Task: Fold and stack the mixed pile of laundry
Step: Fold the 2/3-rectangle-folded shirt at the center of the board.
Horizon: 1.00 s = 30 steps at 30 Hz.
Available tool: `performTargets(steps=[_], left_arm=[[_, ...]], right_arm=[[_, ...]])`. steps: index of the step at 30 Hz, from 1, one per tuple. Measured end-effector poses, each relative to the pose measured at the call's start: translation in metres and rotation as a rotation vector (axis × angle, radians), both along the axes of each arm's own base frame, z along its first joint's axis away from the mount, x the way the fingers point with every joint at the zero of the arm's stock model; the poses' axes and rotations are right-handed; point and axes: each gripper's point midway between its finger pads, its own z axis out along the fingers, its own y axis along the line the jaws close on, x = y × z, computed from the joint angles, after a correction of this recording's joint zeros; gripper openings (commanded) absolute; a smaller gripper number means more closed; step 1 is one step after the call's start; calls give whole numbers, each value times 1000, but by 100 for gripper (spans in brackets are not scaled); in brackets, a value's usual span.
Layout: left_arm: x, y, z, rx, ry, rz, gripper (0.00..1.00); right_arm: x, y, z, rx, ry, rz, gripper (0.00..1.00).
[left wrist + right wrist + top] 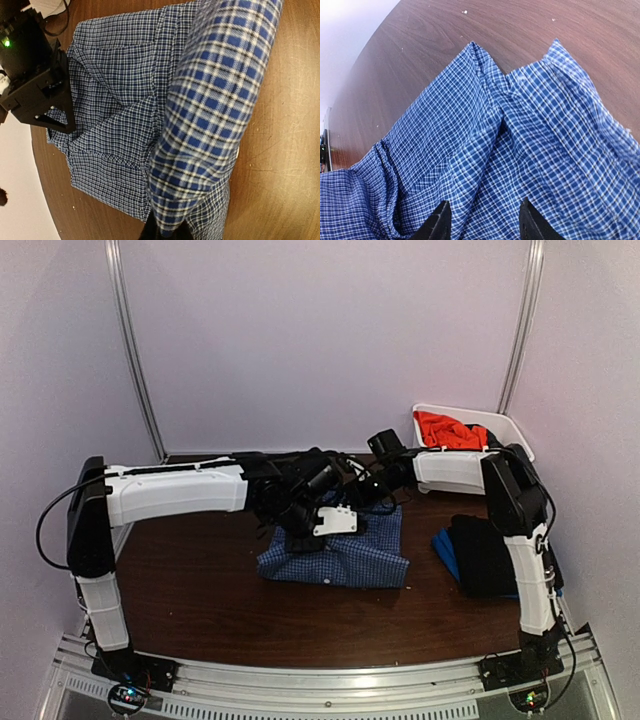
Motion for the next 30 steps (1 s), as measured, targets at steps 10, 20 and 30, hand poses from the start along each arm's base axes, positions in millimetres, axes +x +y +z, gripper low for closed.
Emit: performTargets(steps=[10,20,30], left_arm=[[-47,2,9,17,31,-53,2],[-78,20,19,31,87,-35,3],[-51,24,-5,60,71,22,4]], right_arm=[[-40,30,-42,-59,23,118,40],[-157,57,-43,-41,103,275,39],[-173,56,-40,-8,170,283,39]])
